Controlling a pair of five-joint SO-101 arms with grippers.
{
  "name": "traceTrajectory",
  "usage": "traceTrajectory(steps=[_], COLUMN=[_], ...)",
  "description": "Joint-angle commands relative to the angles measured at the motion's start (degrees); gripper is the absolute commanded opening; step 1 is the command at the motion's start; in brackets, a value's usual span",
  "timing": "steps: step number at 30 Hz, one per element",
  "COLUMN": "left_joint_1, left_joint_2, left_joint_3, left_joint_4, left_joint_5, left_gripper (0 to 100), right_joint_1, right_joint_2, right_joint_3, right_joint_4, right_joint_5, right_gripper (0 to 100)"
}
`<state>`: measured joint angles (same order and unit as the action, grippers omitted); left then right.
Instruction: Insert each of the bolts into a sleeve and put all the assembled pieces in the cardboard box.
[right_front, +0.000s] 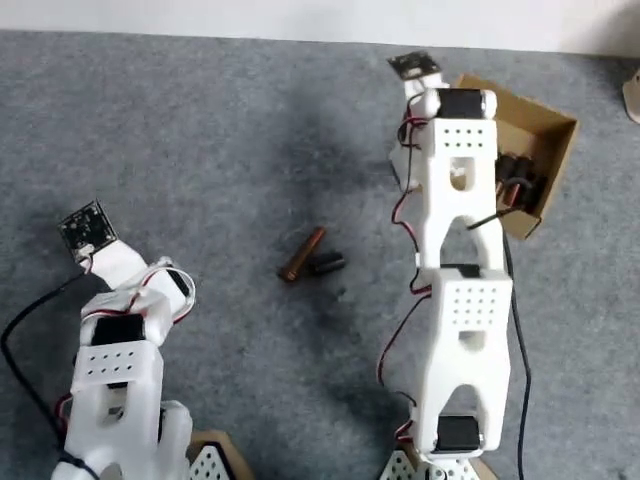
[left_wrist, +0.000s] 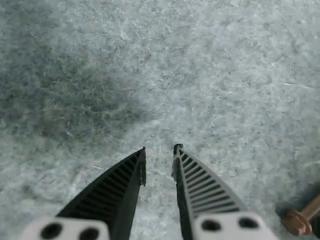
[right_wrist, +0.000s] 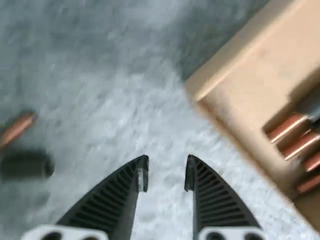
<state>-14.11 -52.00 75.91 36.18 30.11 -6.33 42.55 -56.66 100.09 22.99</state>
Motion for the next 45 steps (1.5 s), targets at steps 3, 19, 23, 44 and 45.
traceTrajectory(steps=[3, 19, 23, 44, 45], left_joint_1=[-0.6, -0.6, -2.4, -4.6, -4.7], left_joint_2=[-0.8, -0.8, -0.8, -0.8, -0.8], left_joint_3=[0.6, 0.8, 0.8, 9.8, 9.8], left_joint_4=[0.2, 0.2, 0.2, -19.1, -19.1], left_joint_5=[-0.4, -0.4, -0.4, -5.1, -5.3], left_gripper=[10, 10, 10, 10, 10], right_joint_1=[-3.8, -7.3, -10.4, -22.1, -23.1], right_joint_2=[-12.8, -16.7, -25.0, -52.4, -52.6], right_joint_3=[14.5, 18.4, 29.8, 86.4, 88.6], right_joint_4=[0.5, 1.0, 1.0, -46.1, -47.9], right_joint_5=[10.5, 35.5, 39.5, 54.4, 54.4], right_gripper=[11.6, 11.6, 11.6, 11.9, 11.9])
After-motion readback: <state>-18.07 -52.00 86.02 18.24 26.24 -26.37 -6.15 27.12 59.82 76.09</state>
